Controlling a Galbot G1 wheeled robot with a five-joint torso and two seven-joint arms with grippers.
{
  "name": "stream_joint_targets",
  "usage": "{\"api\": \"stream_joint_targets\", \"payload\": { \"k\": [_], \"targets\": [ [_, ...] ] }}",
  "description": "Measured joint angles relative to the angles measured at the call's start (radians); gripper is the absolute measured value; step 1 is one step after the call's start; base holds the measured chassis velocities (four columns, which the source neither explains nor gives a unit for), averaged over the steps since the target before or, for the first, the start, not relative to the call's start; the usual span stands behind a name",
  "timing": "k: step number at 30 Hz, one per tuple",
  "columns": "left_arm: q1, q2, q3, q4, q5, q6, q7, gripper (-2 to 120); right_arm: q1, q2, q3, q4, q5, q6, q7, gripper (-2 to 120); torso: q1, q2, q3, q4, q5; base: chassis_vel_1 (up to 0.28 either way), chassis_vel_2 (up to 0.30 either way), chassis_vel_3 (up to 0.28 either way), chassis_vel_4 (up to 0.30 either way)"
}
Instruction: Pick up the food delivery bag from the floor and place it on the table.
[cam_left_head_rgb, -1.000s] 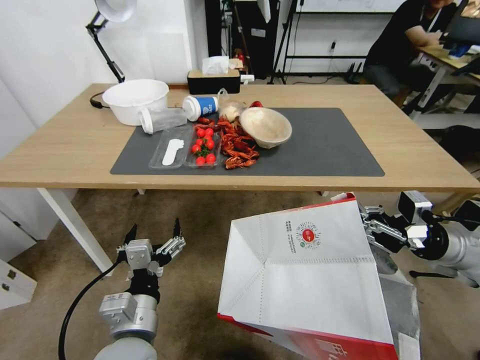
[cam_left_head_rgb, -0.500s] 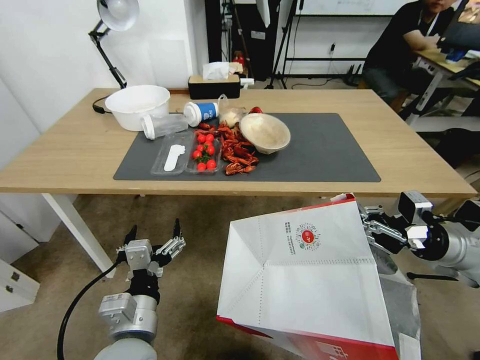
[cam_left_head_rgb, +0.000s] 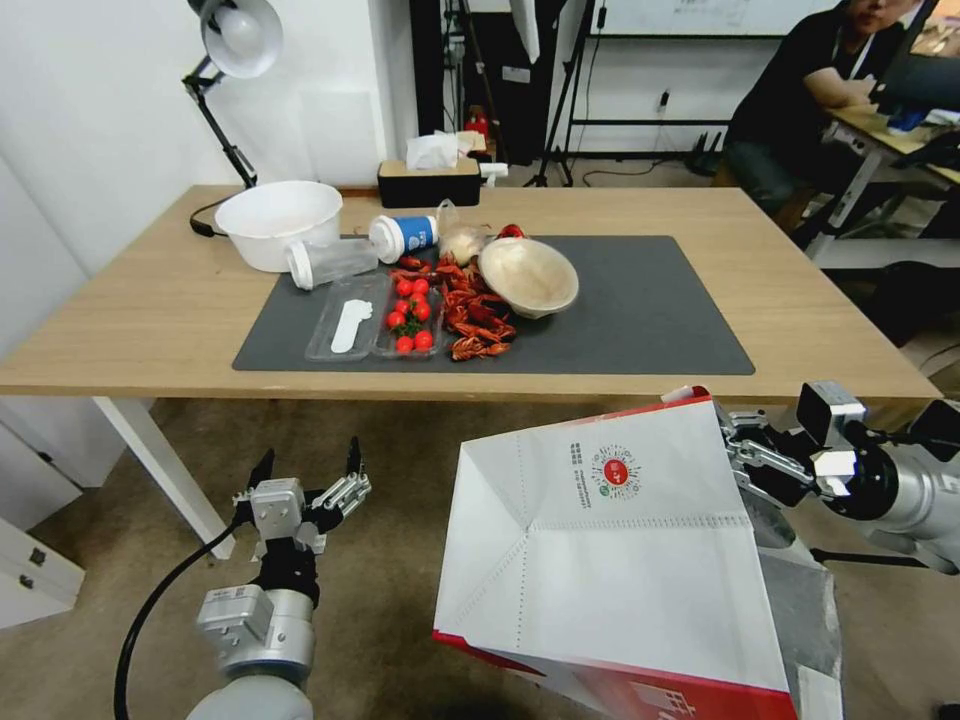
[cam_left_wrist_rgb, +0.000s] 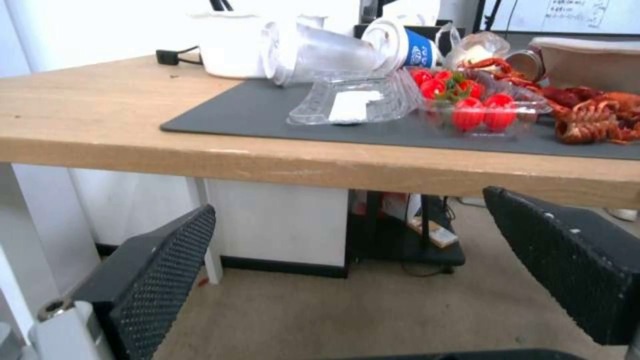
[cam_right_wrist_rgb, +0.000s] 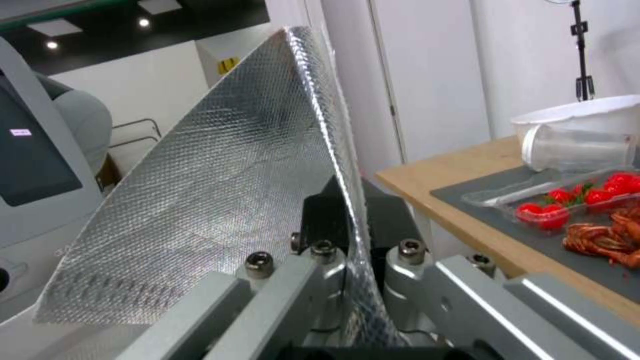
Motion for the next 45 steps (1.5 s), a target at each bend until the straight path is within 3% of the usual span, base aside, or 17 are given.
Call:
{"api": "stream_joint_targets", "payload": {
  "k": [10, 26, 45],
  "targets": [
    [-0.005, 0.006, 0.000, 0.003, -0.003, 0.002, 0.002, 100, 0.001, 0.000, -0.001, -0.001, -0.002, 0.000, 0.000, 0, 0.028, 0.067, 0.038, 0.0000, 0.0000, 0.000, 0.000, 0.000, 0.000],
    [-0.011, 0.008, 0.002, 0.008, -0.005, 0.004, 0.004, 100, 0.004, -0.002, -0.003, -0.005, -0.003, 0.000, 0.001, 0, 0.053, 0.125, 0.072, 0.0000, 0.0000, 0.000, 0.000, 0.000, 0.000],
    [-0.009, 0.015, -0.004, 0.011, -0.006, 0.000, 0.028, 100, -0.002, 0.004, 0.003, -0.004, -0.005, 0.000, 0.004, 0, 0.098, 0.225, 0.127, 0.0001, 0.0000, 0.000, 0.000, 0.000, 0.000]
  ]
}}
